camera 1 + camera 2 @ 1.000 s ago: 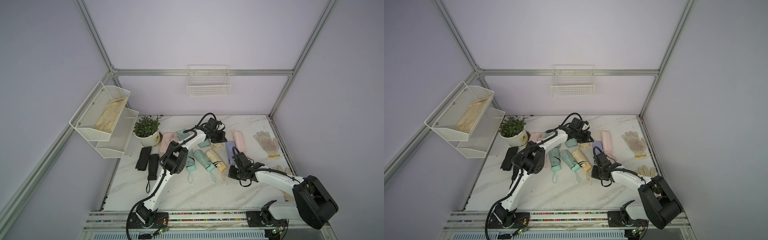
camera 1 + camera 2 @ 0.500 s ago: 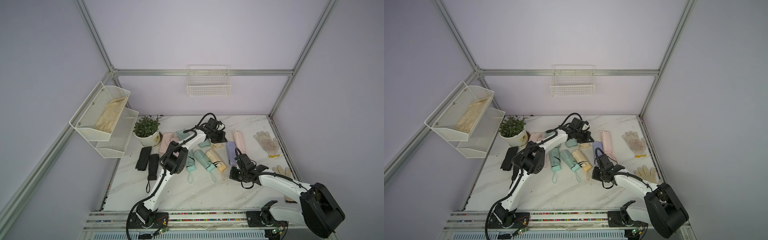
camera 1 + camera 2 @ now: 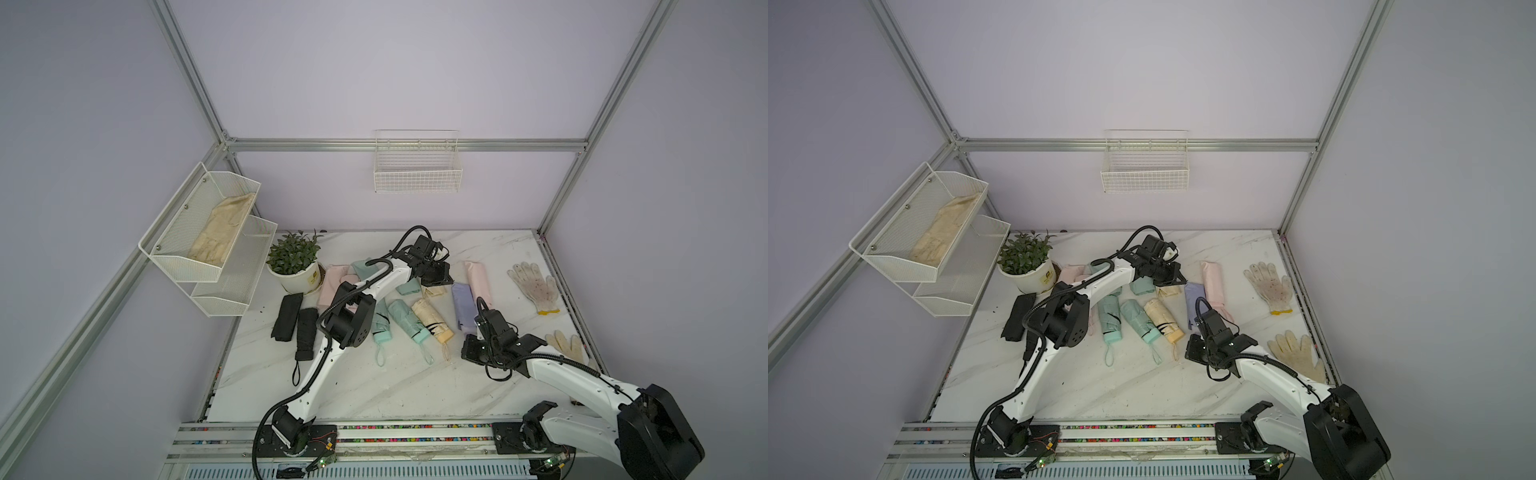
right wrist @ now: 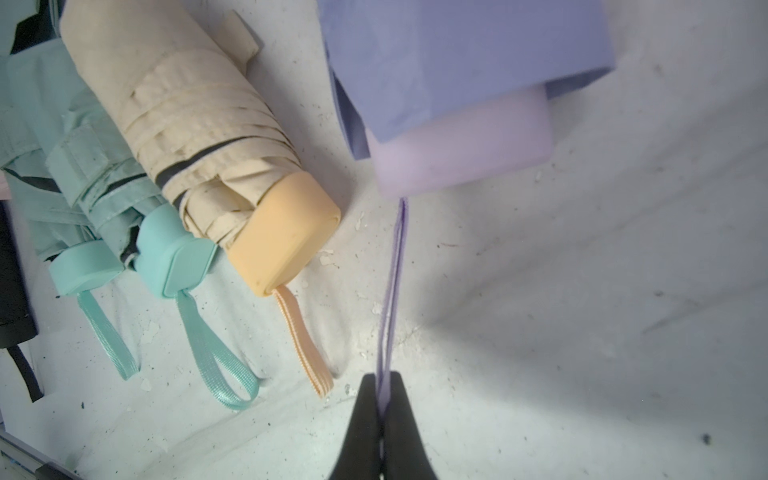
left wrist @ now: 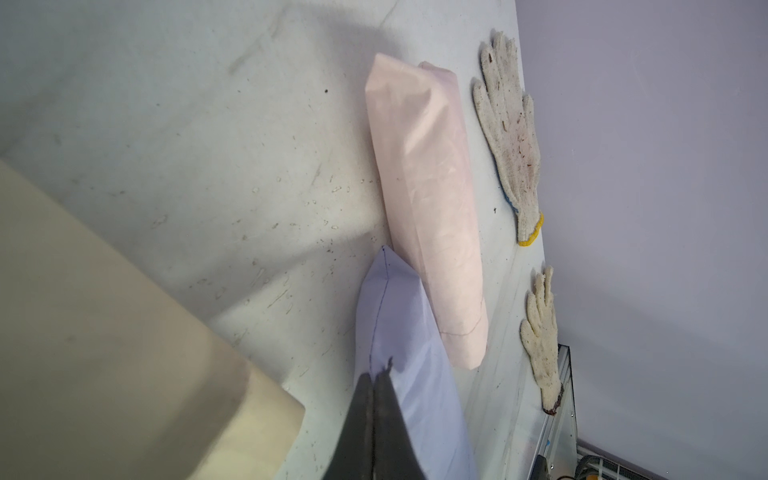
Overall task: Take umbrellas out of sleeves
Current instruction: Take out the umbrella from the umbrella sleeve.
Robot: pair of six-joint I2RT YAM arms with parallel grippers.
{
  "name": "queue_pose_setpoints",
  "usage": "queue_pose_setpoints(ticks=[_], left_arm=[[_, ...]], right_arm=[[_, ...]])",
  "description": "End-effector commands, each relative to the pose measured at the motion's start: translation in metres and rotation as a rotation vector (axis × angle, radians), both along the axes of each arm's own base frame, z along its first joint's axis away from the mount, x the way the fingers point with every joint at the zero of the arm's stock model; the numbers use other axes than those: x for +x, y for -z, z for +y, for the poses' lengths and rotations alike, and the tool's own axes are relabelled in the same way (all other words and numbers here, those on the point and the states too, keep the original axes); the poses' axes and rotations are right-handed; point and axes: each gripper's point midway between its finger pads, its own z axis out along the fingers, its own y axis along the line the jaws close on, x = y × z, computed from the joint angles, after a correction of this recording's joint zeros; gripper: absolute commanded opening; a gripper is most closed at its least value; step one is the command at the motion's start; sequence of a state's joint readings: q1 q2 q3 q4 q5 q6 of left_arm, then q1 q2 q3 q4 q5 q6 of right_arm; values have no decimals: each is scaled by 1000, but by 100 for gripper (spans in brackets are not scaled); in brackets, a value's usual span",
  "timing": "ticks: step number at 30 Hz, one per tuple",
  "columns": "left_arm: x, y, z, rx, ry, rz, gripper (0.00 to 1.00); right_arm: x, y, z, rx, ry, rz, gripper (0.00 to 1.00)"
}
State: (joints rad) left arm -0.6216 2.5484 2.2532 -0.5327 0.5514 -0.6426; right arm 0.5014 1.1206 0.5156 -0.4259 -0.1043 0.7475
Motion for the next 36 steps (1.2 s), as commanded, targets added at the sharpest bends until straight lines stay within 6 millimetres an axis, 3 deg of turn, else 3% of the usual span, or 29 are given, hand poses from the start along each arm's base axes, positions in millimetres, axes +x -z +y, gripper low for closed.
queue_pose_setpoints(ticks=[1,14,25,36], left_arm=[[17,-58,-3,-97,-12,-91,0],[27,-69,-2,-138,-32,-104,0],[55,-74,3,-202,-83,-117,0],[82,-78,5,-300,-136,-119,0]], right_arm=[[-13,1,0,21,3,27,0],[-26,0,2,73,7,30,0],[-41,9,1,103,23,75,0],[-32,6,5,106,34,66,0]])
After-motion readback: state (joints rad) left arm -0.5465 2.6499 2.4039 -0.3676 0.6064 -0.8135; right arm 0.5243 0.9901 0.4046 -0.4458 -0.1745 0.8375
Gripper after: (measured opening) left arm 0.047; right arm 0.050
